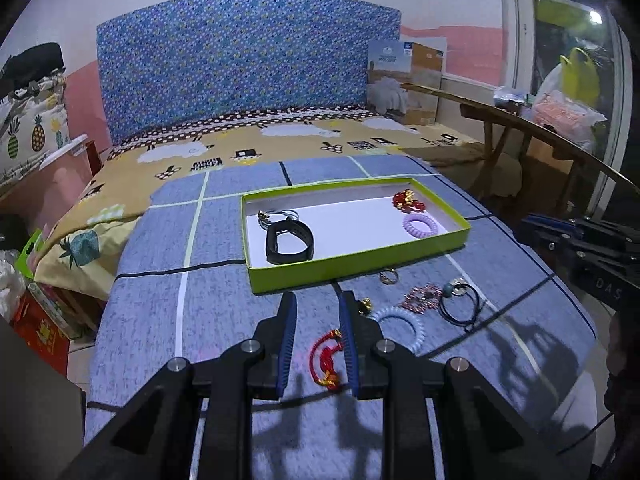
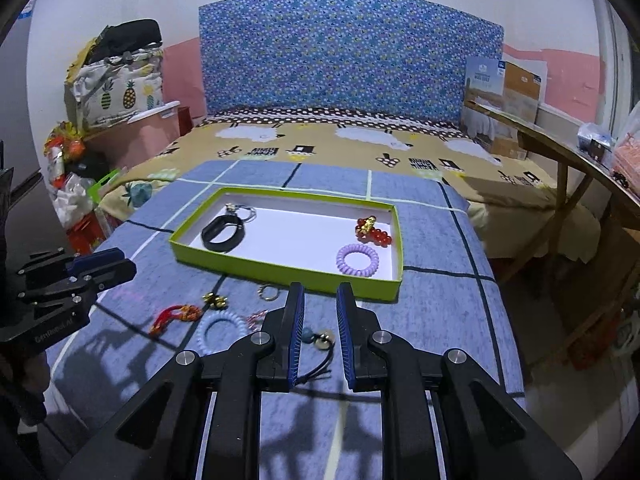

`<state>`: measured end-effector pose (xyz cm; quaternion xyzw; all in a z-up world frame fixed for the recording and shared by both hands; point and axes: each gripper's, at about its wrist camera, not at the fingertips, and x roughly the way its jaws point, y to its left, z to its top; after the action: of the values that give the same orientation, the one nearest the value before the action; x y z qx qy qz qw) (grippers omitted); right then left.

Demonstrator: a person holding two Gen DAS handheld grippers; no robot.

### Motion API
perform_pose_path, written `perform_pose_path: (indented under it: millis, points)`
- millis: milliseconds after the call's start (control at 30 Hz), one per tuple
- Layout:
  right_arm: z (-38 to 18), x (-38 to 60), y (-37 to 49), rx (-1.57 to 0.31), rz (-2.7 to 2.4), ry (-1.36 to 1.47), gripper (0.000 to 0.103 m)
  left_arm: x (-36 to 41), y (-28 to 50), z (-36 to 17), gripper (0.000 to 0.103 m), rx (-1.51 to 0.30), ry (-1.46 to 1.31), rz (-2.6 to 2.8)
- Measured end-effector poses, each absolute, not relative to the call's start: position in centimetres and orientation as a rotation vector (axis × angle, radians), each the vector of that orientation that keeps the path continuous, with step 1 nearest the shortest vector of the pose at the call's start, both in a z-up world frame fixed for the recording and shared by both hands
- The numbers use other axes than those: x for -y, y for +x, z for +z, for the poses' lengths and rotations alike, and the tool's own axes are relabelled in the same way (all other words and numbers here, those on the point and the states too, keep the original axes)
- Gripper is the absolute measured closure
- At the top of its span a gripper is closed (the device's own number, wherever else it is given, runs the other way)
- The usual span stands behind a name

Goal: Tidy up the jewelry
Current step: 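Move left tool to red tassel knot while right tool approaches pink hairpin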

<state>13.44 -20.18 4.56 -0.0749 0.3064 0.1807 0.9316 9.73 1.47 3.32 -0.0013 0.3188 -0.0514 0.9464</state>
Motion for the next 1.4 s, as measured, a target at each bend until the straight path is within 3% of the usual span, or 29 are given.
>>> perform_pose_path:
  millis: [1400]
  points:
    - [2.4,22.1,9.4,-0.653,0.427,-0.070,0.086,-1.5,6.4,1.3,0.071,-0.656,-0.004,-0.132]
